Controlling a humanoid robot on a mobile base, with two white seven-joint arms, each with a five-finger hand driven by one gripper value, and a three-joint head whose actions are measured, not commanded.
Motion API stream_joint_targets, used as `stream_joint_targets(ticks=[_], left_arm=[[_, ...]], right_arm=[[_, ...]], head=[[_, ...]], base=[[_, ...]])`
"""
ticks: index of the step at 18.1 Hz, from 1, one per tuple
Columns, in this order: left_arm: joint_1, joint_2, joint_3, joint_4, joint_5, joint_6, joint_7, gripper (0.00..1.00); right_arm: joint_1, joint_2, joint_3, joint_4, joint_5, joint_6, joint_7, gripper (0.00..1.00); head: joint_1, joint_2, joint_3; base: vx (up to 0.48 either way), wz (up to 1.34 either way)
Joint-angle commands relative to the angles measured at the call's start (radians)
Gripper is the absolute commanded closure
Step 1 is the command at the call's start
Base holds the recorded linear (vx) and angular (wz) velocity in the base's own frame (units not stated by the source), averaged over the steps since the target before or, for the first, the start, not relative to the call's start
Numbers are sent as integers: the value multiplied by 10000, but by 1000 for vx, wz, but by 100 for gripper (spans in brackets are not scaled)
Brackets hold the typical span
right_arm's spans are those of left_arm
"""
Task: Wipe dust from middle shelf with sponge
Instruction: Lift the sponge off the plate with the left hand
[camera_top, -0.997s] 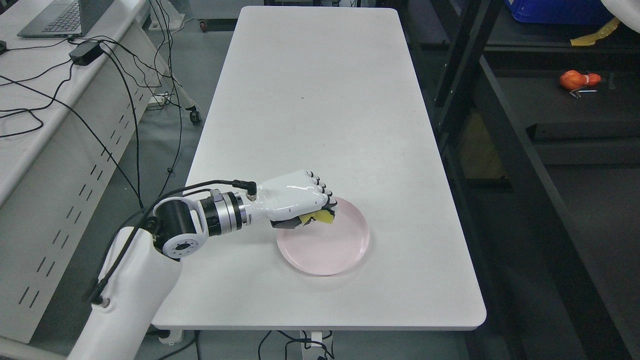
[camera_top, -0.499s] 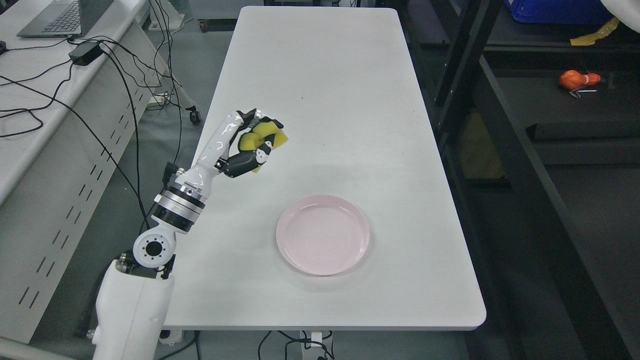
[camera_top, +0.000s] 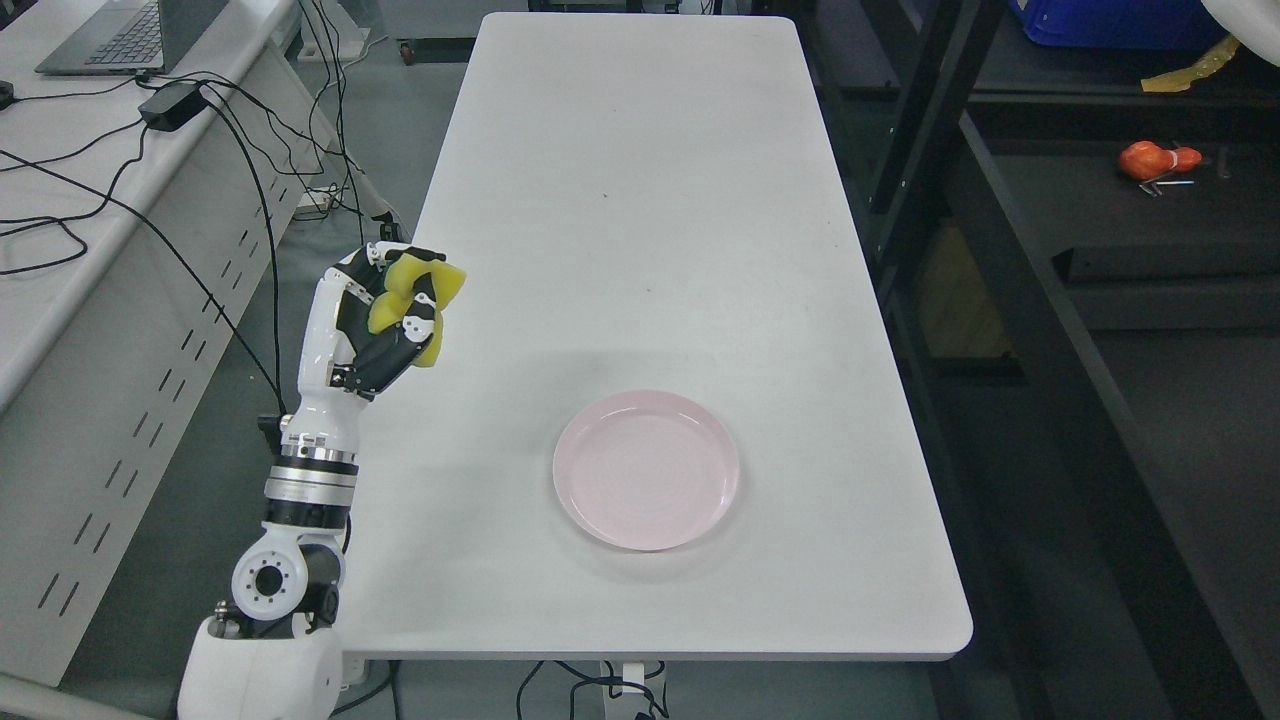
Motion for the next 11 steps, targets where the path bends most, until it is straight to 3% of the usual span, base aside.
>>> stream_joint_targets(ticks=[1, 11], left_arm=[[713, -143, 316, -543, 535, -261, -164, 100], [776, -143, -53, -757, 535, -170, -303, 100]], right_arm=[[-12, -175, 0, -174, 1, 1, 7, 0], [3, -175, 0, -174, 1, 1, 7, 0]], head=[[0, 0, 0], [0, 0, 0]], base=[[0, 0], [0, 0]])
